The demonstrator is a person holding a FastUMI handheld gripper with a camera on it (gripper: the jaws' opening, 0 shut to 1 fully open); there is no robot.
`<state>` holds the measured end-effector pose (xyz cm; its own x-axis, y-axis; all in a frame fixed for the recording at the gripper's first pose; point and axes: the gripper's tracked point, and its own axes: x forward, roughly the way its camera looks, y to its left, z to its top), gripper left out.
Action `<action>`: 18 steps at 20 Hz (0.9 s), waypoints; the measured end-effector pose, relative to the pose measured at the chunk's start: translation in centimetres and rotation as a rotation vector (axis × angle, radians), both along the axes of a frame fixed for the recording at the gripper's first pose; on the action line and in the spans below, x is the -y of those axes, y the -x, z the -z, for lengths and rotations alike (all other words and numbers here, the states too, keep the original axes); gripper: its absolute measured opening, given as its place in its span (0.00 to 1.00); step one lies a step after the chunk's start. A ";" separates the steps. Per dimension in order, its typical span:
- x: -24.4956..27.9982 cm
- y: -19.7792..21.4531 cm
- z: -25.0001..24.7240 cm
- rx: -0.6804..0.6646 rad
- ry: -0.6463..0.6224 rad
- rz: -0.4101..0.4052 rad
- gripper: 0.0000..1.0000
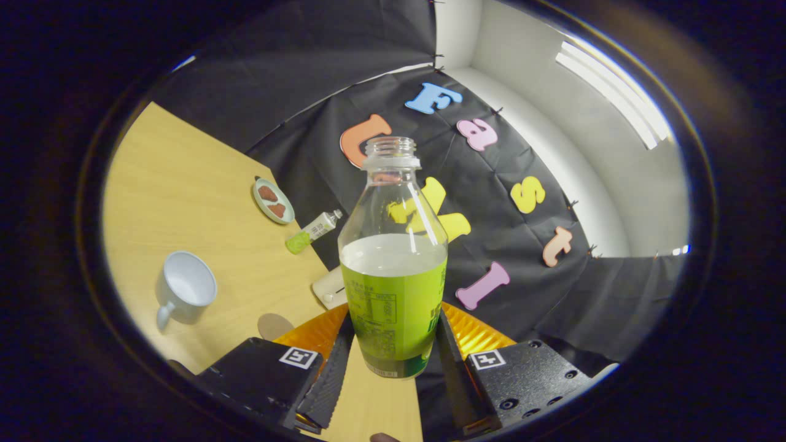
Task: Take the bottle from table, then pour the juice into the cup, finally place the bottle on the coaster
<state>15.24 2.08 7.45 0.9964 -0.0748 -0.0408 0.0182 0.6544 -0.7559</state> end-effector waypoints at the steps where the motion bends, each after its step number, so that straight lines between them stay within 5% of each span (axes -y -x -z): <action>1: 0.1 0.2 -0.1 -0.001 -0.043 -0.009 0.76; 10: -0.7 -0.4 -3.1 -0.026 -0.537 -0.147 0.75; 18: -2.4 -5.1 -1.5 -0.104 -0.758 -0.197 0.75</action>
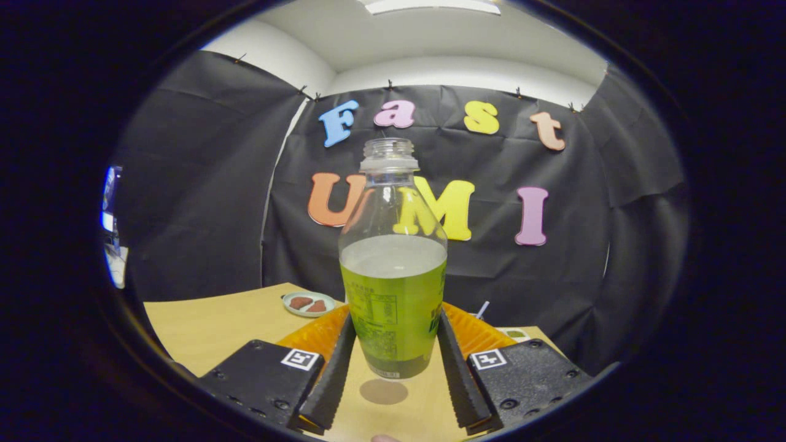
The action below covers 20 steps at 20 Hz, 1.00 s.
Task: Take the bottle from table, then pour the juice into the cup, finally place the bottle on the coaster
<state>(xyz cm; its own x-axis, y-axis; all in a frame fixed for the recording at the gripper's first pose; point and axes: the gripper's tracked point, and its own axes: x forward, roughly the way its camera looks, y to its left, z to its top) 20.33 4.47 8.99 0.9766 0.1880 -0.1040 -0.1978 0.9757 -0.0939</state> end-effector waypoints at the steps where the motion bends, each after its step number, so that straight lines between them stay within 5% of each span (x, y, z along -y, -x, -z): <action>1: 0.0 -0.9 1.0 -0.022 -0.011 -0.001 0.75; 20: 0.5 -10.6 17.5 -0.307 -0.062 0.054 0.76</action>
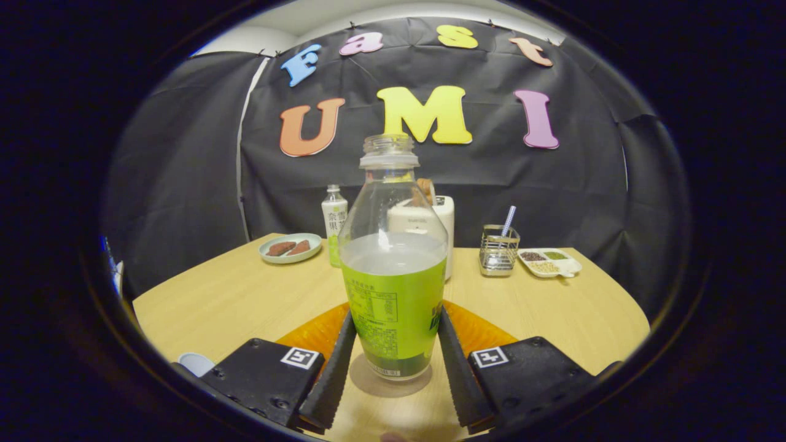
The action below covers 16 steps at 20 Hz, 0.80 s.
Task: Take the bottle from table, then pour the juice into the cup, finally place the bottle on the coaster
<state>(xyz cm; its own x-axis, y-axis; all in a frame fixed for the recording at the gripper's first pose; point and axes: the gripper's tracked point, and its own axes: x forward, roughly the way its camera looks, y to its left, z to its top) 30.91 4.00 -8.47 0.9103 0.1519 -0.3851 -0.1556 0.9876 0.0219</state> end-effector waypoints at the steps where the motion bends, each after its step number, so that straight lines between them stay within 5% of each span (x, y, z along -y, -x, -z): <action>1: 0.0 0.0 0.4 0.000 0.007 -0.001 0.76; 16: -1.2 -0.4 3.0 0.000 0.039 -0.007 0.80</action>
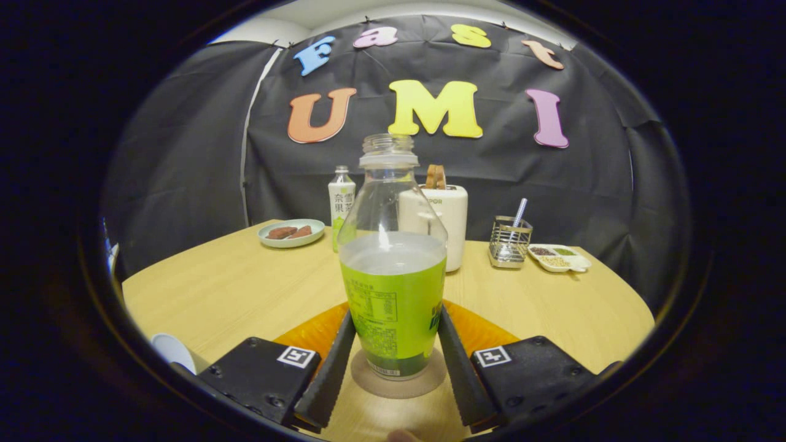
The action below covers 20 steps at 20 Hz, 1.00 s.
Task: Take the bottle from table, then pour the juice into the cup, finally place the bottle on the coaster
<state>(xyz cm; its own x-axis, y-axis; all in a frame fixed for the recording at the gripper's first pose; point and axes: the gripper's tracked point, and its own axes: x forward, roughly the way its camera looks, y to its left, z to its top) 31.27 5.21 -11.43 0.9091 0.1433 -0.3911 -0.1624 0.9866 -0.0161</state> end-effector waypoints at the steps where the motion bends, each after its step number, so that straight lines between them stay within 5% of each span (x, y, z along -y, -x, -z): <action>1: 0.0 0.0 -0.1 0.004 -0.005 0.002 0.80; 7: -0.1 0.1 0.2 0.000 -0.013 0.005 0.84; 14: 0.8 0.9 -0.4 0.002 -0.046 0.047 0.99; 20: 0.3 4.3 -3.8 0.063 -0.109 0.057 0.99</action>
